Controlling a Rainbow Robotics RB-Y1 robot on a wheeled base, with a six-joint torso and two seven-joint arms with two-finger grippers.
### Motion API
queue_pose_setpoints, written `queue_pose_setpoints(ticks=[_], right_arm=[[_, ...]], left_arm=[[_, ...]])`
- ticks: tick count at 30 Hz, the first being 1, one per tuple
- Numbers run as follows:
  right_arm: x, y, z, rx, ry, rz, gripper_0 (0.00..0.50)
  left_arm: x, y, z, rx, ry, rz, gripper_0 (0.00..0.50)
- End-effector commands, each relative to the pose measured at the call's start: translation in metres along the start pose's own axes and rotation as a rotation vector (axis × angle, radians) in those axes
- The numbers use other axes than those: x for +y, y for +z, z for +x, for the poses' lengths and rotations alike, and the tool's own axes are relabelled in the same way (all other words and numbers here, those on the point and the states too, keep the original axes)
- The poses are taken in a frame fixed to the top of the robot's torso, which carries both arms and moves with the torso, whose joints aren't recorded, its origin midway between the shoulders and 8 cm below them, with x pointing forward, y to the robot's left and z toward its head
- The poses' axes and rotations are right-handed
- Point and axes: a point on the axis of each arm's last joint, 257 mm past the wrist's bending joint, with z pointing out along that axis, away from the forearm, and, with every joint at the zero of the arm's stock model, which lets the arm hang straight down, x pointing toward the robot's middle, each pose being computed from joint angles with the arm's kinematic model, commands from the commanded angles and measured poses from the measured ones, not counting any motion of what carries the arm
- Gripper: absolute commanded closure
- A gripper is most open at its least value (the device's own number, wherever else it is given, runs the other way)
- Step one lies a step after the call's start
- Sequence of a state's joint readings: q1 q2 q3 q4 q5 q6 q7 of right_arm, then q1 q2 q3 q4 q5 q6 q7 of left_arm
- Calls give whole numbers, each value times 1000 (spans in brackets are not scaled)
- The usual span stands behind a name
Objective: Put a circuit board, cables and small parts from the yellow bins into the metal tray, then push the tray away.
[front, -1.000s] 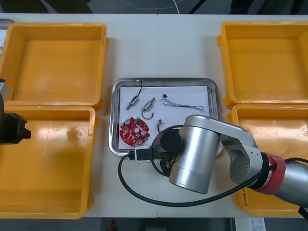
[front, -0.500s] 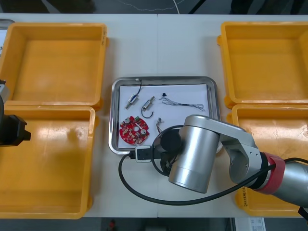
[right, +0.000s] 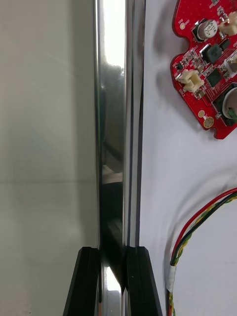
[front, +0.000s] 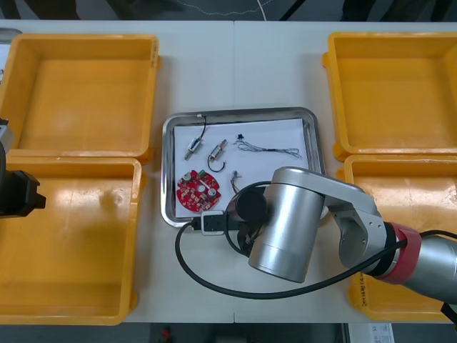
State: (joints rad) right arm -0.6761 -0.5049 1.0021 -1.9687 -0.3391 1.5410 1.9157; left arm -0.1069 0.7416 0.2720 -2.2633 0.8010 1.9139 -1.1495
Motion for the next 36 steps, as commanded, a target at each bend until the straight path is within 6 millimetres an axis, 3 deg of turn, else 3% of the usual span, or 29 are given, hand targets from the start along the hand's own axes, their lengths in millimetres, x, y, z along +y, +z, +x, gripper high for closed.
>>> queue_pose_setpoints(ticks=[1,15,36], right_arm=[[-28,-9,-21,-24,5,59,500],[-75,-13,-27,3,-10,134,500],[-162,-10,-32,24,12,236,500]], left_arm=[[14,-13,-3,-24,116,-44,0],[14,-13,-3,-24,116,-44,0],[14,-13,-3,-24,116,-44,0]])
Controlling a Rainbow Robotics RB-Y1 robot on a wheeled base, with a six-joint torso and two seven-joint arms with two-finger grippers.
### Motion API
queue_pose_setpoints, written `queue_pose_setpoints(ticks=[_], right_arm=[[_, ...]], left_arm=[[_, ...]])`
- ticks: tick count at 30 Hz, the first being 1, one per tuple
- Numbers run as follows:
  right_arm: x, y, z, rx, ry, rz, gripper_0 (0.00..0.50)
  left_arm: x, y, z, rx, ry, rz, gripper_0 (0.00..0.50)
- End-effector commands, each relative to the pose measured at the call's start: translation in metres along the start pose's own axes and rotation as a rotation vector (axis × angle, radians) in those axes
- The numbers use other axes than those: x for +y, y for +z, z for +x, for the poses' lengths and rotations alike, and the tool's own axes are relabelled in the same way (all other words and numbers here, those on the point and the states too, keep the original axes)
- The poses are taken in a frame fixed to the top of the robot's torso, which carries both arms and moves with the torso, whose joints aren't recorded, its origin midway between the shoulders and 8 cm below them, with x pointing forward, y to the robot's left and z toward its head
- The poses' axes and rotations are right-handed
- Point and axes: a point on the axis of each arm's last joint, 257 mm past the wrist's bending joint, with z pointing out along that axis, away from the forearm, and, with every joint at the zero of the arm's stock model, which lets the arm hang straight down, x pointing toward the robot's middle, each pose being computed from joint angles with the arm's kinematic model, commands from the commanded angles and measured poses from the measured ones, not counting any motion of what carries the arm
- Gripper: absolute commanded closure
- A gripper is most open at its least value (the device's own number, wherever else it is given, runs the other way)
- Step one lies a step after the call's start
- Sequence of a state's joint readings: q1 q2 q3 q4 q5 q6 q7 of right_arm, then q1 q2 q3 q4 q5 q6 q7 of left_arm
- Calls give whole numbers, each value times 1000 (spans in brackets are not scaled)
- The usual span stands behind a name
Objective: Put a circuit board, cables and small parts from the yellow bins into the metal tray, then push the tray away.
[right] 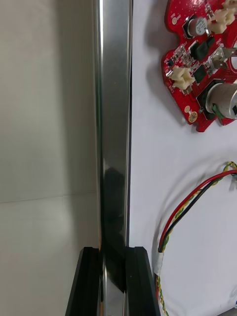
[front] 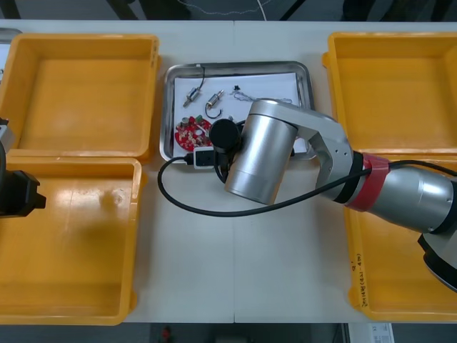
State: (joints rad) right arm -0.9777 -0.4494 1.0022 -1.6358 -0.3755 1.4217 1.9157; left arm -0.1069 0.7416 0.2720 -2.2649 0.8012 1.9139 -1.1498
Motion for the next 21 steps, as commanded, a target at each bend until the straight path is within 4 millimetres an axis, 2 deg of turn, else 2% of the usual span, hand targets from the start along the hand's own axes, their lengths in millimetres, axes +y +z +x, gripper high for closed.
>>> queue_pose_setpoints(ticks=[1,16,21], right_arm=[[-34,-13,-25,-41,6,63,500],[-82,-1,-22,-52,67,69,500],[-91,2,-23,-66,76,71,500]], left_arm=[[15,-13,-2,-22,114,-44,0],[15,-13,-2,-22,114,-44,0],[15,-13,-2,-22,114,-44,0]])
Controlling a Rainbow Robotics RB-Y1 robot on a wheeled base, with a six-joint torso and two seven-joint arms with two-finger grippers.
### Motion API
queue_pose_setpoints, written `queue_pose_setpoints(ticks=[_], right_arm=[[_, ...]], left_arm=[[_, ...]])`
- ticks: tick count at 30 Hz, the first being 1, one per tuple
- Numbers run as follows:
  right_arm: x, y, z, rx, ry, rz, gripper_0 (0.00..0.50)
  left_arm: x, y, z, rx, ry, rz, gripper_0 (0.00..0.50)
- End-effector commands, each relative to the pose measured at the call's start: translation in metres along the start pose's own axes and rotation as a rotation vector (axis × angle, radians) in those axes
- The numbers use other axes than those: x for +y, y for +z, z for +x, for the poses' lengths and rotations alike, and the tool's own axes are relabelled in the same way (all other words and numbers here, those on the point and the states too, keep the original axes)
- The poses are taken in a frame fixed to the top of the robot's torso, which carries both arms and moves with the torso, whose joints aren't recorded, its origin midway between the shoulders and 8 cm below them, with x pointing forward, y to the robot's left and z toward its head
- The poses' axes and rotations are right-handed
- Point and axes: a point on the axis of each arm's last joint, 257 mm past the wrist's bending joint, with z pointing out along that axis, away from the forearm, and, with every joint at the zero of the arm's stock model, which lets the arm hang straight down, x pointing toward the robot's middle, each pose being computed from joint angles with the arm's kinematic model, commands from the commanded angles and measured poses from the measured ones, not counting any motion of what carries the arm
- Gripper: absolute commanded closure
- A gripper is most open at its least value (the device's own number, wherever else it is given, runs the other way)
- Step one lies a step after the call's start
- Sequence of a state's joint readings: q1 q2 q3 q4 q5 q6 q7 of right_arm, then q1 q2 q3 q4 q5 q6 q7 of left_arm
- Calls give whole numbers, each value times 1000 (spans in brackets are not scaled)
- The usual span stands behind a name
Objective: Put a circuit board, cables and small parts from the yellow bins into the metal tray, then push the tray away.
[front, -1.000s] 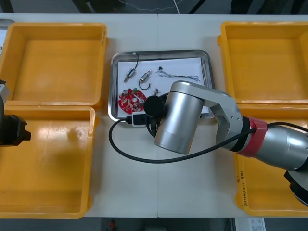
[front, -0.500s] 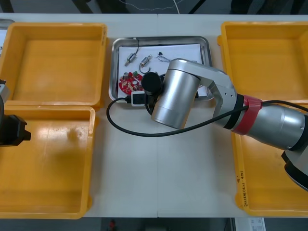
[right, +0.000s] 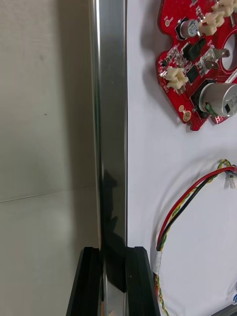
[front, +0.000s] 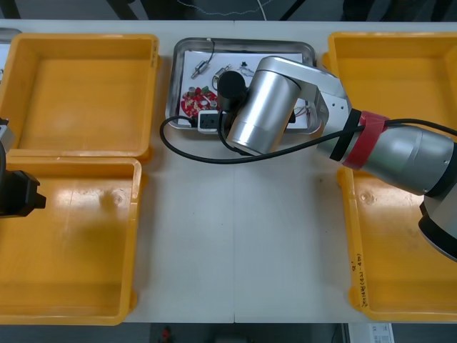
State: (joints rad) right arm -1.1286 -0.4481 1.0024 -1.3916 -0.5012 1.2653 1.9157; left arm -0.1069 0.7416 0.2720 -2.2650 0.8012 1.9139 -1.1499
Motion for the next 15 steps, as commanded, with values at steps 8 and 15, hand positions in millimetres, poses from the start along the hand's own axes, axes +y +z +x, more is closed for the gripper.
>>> queue_pose_setpoints(ticks=[8,15], right_arm=[[-32,-11,-37,-90,-31,64,500],[-44,-5,-36,-100,-69,103,500]], left_arm=[[15,-13,-2,-22,114,-44,0],[15,-13,-2,-22,114,-44,0]])
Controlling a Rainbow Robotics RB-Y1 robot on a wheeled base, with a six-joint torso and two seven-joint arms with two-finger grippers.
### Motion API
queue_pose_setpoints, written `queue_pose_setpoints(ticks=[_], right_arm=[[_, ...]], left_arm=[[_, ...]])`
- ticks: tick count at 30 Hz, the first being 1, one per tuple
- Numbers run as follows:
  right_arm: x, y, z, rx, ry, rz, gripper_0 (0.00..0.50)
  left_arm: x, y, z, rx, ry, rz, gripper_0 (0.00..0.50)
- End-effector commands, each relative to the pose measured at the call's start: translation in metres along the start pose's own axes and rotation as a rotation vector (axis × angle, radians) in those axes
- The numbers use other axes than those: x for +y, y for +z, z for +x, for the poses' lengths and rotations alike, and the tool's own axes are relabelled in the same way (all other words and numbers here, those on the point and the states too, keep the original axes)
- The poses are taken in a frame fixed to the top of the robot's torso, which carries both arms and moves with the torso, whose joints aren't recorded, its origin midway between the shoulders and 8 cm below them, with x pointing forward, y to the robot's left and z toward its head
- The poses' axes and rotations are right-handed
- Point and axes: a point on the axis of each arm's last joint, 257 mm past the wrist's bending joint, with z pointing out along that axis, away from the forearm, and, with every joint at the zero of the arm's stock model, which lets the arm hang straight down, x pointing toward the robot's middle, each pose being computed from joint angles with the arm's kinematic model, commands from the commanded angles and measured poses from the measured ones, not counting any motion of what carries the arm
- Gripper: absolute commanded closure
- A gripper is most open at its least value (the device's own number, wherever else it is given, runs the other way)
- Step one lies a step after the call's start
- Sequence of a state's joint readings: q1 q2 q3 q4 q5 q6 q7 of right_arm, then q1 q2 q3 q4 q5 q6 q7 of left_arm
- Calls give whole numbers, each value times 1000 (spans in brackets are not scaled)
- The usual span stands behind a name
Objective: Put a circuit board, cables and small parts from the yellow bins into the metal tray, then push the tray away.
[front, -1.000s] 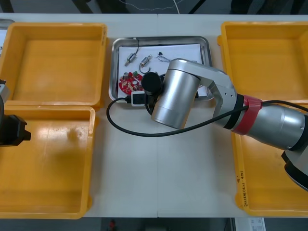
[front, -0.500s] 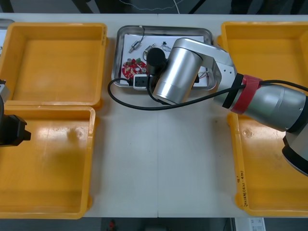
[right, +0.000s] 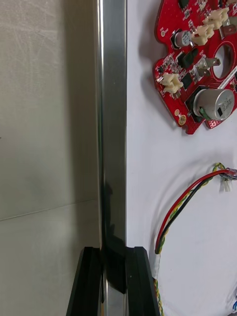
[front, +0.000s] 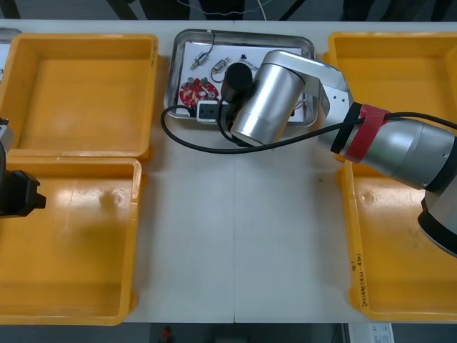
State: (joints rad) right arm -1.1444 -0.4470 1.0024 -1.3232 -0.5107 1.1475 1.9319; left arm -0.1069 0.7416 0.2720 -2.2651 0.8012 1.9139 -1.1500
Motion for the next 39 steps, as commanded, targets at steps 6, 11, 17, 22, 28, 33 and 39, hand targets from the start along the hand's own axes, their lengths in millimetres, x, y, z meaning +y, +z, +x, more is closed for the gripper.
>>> queue_pose_setpoints(ticks=[6,11,17,22,28,33,39], right_arm=[[-37,-7,-26,-51,-113,96,500],[-43,-6,-25,-46,-132,109,500],[-45,-4,-24,-49,-138,115,500],[-46,-4,-23,-46,-137,115,500],[-47,-3,-23,-39,-143,123,22],[-47,-6,-25,-32,-117,108,0],[-30,-18,-33,-55,-12,38,0]], left_arm=[[15,-13,-2,-22,114,-44,0],[15,-13,-2,-22,114,-44,0],[15,-13,-2,-22,114,-44,0],[15,-13,-2,-22,114,-44,0],[15,-13,-2,-22,114,-44,0],[15,-13,-2,-22,114,-44,0],[15,-13,-2,-22,114,-44,0]])
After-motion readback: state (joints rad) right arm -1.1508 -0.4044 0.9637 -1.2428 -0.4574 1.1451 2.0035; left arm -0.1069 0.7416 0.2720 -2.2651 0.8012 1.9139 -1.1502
